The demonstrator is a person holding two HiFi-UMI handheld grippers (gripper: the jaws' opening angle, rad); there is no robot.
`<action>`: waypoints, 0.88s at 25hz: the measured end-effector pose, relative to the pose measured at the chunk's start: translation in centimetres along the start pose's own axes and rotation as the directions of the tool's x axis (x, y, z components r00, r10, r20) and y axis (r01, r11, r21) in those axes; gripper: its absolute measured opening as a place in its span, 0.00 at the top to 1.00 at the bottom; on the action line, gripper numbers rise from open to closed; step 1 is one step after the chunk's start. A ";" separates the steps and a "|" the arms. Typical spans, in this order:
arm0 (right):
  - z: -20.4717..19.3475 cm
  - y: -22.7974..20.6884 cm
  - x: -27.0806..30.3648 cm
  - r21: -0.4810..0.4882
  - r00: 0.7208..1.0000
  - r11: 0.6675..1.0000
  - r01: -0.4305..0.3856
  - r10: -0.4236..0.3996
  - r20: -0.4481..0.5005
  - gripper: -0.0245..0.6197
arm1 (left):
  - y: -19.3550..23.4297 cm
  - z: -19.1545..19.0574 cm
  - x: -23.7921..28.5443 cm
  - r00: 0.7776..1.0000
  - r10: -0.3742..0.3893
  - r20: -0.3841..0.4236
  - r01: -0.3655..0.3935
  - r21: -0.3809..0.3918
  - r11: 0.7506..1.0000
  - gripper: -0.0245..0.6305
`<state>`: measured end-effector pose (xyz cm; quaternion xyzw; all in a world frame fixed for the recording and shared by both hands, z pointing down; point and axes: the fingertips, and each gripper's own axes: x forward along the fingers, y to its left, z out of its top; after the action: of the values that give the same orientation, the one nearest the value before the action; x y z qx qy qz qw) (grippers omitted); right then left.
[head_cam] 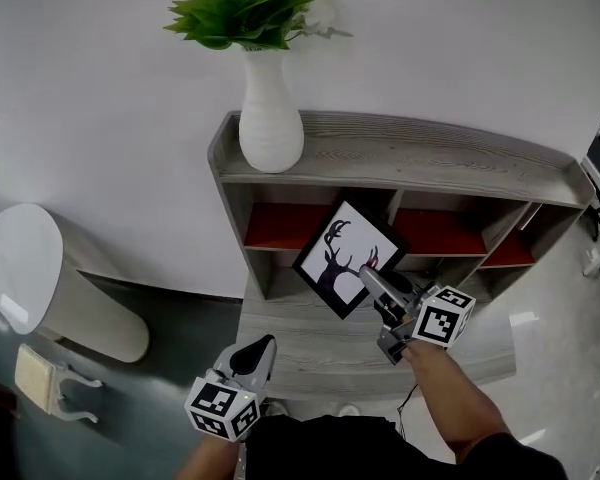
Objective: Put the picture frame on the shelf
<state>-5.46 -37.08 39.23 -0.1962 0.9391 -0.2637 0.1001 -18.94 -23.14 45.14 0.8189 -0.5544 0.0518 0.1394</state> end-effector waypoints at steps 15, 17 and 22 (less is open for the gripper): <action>2.2 -3.2 10.1 0.017 0.996 0.996 0.087 -0.087 -0.036 0.89 | 7.6 0.6 -1.4 0.997 -0.054 0.050 0.056 -0.039 0.998 0.95; 2.1 -3.5 11.5 0.011 0.995 0.996 0.084 -0.084 -0.058 0.89 | 8.2 0.6 -1.6 0.997 -0.051 0.057 0.054 -0.049 0.997 0.95; 2.3 -3.3 15.0 -0.098 0.991 0.994 0.048 -0.060 -0.122 0.89 | 9.2 0.5 -2.2 0.997 -0.036 0.068 0.041 -0.067 0.997 0.95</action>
<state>-17.31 -47.01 37.82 -0.2093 0.9493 -0.2332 0.0248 -28.31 -24.55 45.73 0.8255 -0.5442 0.0026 0.1496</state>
